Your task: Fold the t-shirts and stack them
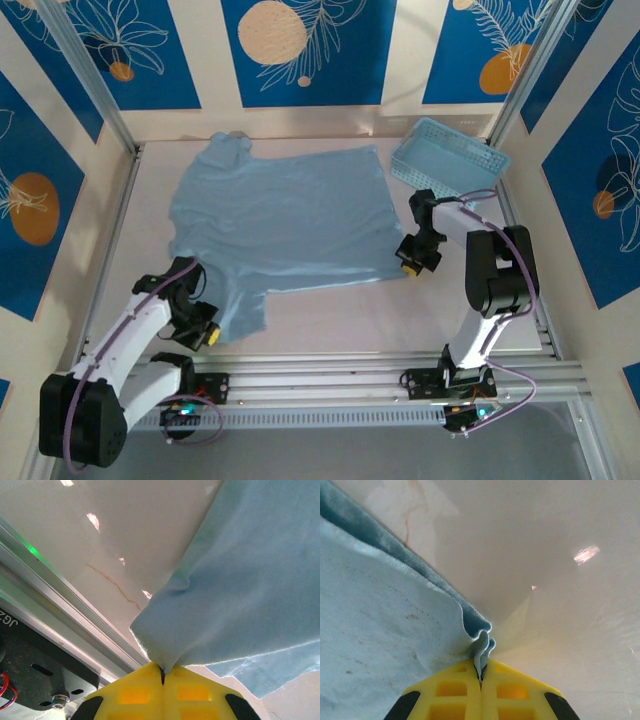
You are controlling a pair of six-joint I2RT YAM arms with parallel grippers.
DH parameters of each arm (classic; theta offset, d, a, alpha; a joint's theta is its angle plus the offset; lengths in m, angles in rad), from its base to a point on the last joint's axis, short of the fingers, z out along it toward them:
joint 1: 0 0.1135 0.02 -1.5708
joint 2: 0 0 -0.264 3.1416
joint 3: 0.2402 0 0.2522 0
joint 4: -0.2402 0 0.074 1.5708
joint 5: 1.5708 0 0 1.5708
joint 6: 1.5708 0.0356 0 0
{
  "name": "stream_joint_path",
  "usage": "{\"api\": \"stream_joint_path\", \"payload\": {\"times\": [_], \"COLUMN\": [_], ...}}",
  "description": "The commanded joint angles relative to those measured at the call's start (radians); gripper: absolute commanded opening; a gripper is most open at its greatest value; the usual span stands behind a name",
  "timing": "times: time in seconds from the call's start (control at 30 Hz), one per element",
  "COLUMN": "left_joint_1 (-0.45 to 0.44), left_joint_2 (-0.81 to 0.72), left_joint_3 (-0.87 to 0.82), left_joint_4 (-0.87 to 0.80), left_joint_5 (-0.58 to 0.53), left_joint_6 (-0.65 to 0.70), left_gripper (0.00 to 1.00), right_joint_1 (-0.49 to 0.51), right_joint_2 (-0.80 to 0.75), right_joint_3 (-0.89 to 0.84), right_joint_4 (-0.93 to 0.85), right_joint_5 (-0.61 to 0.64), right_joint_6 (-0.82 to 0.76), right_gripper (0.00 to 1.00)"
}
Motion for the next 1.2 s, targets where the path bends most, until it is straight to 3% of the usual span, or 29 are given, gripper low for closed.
{"api": "stream_joint_path", "payload": {"times": [0.0,0.03,0.13,0.23,0.33,0.43,0.5,0.6,0.77,0.9,1.17], "left_joint_1": [-0.018,-0.02,-0.025,-0.023,-0.007,0.066,0.142,0.21,0.274,0.318,0.397], "left_joint_2": [0.006,-0.003,-0.021,0.028,0.154,0.3,0.412,0.611,0.9,1.054,1.297], "left_joint_3": [0.057,0.094,0.27,0.409,0.498,0.541,0.557,0.65,0.845,0.95,1.141], "left_joint_4": [-0.058,-0.093,-0.206,-0.213,-0.154,-0.021,0.113,0.198,0.178,0.145,0.092], "left_joint_5": [0.015,-0.015,-0.145,-0.219,-0.253,-0.219,-0.166,-0.139,-0.147,-0.169,-0.109], "left_joint_6": [-0.042,-0.035,-0.012,0.016,0.054,0.083,0.095,0.136,0.231,0.294,0.394], "left_gripper": [0.15,0.22,0.4,0.48,0.54,0.52,0.48,0.36,0.27,0.28,0.31], "right_joint_1": [-0.002,-0.002,-0.002,0.003,0.024,0.048,0.054,0.087,0.118,0.13,0.143], "right_joint_2": [0.004,-0.023,-0.164,-0.283,-0.302,-0.219,-0.128,-0.002,0.206,0.368,0.605], "right_joint_3": [0.024,0.015,-0.02,-0.038,-0.007,0.074,0.14,0.237,0.451,0.627,0.886], "right_joint_4": [-0.046,-0.05,-0.089,-0.113,-0.1,-0.055,0.013,0.104,0.078,0.01,-0.163], "right_joint_5": [0.052,0.069,0.145,0.174,0.174,0.137,0.031,-0.04,-0.098,-0.115,-0.128], "right_joint_6": [-0.012,0.002,0.071,0.153,0.187,0.157,0.094,0.009,-0.023,-0.011,0.048], "right_gripper": [0.0,0.01,0.2,0.35,0.48,0.48,0.4,0.36,0.35,0.36,0.36]}}
